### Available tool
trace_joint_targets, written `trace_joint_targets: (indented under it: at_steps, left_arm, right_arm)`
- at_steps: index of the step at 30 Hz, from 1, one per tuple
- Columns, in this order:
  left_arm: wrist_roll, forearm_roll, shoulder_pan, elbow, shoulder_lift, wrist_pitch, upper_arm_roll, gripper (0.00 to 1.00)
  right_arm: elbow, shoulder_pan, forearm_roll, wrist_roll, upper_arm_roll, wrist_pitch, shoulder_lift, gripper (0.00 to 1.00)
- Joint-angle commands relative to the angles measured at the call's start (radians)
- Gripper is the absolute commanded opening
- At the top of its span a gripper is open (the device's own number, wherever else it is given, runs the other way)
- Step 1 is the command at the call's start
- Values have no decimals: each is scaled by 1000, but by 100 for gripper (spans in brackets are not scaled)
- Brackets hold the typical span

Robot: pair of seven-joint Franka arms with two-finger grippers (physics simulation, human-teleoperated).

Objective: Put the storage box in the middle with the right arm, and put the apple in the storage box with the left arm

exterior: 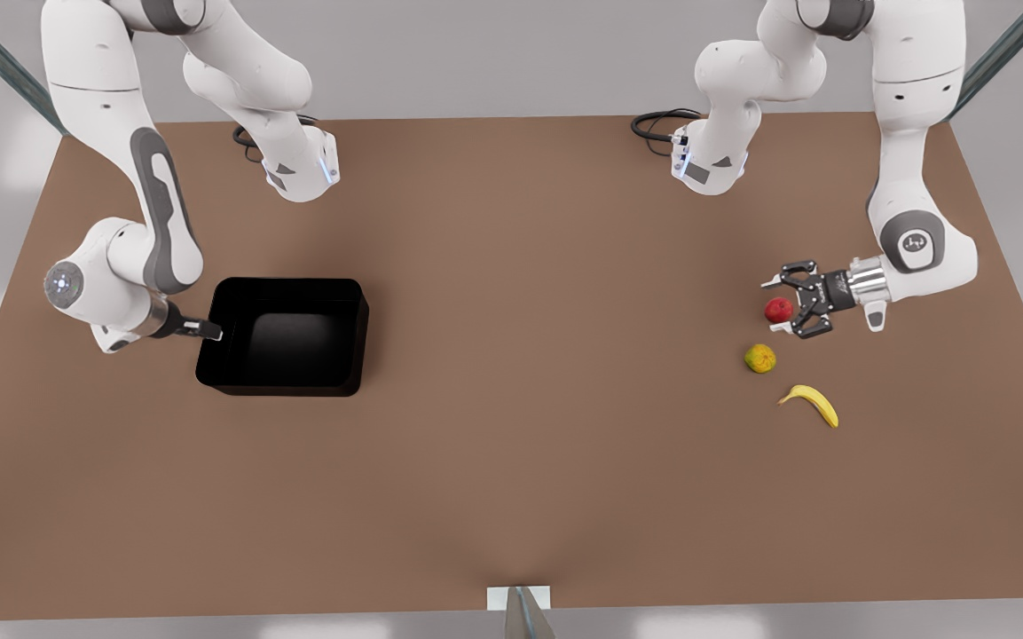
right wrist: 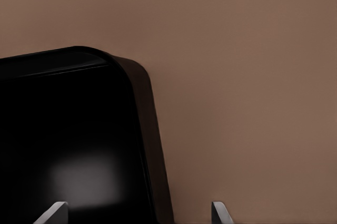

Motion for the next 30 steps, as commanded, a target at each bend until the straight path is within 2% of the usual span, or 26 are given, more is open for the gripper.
trace_joint_targets:
  at_steps: [1,6,8,10,17,18,19,21,22,23,24,27,28,29,30]
  left_arm:
    - [0,-5,0,-2,1,2,0,100]
    - [71,-23,0,-3,71,8,18,100]
    - [120,-23,0,-3,96,8,45,100]
    - [160,-19,12,-3,125,5,82,100]
    - [250,-104,54,8,260,8,103,100]
    - [257,-112,60,8,266,10,103,100]
    - [257,-134,67,9,277,8,103,100]
    - [269,-143,78,18,298,8,103,100]
    - [269,-157,80,18,298,7,103,100]
    - [267,-160,78,18,301,6,103,100]
    - [269,-160,78,18,303,6,103,100]
    - [269,-175,78,18,317,6,101,100]
    - [269,-175,78,17,318,6,100,100]
    - [267,-175,78,17,320,-7,100,100]
    - [267,-174,78,15,318,-16,100,100]
  right_arm:
    - [0,3,0,0,0,0,6,100]
    - [-52,13,2,0,6,17,40,100]
    - [-109,13,0,-5,6,123,40,100]
    - [-117,3,2,-31,6,123,40,100]
    - [-124,11,2,-34,9,123,69,100]
    - [-124,11,2,-46,9,118,62,96]
    - [-124,5,2,-63,9,110,49,85]
    - [-123,0,2,-84,9,83,20,75]
    - [-124,0,2,-84,9,80,12,66]
    - [-124,0,2,-84,9,81,20,52]
    - [-124,2,17,-86,9,84,26,49]
    - [-123,2,18,-86,9,95,57,49]
    - [-121,3,18,-86,9,95,57,42]
    - [-121,7,18,-86,9,89,52,21]
    - [-120,11,18,-103,9,80,45,21]
